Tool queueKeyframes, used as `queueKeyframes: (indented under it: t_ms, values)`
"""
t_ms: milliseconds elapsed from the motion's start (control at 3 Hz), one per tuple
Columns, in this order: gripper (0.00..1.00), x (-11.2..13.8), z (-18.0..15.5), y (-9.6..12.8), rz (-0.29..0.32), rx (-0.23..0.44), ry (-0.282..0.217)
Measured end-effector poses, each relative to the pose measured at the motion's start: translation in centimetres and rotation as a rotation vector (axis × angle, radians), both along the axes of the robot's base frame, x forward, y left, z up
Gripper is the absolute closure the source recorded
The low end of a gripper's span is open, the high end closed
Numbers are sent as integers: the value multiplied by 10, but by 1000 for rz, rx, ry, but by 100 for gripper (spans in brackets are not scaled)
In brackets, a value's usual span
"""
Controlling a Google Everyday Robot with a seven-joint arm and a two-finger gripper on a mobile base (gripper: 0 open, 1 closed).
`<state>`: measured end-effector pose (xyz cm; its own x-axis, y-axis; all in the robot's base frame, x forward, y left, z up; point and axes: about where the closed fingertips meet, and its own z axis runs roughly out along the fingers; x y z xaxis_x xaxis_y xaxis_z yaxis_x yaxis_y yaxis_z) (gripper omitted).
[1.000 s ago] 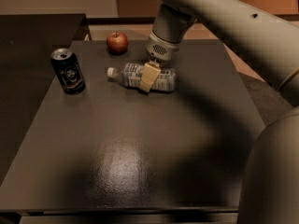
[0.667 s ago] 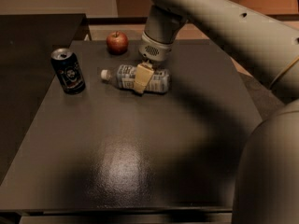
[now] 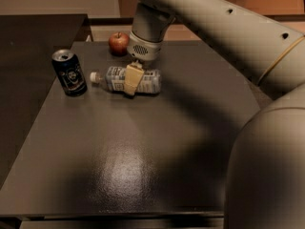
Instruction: Move blue plastic bottle near pepsi can
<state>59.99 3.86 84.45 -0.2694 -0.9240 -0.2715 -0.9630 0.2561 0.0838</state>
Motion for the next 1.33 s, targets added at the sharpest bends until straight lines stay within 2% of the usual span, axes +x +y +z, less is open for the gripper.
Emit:
queueKeyframes:
  t_ms: [333, 1000, 1333]
  values:
    - [58, 1, 2, 13, 14, -5, -1]
    - [12, 6, 0, 20, 11, 4, -5]
    - [0, 6, -2, 22, 12, 6, -6]
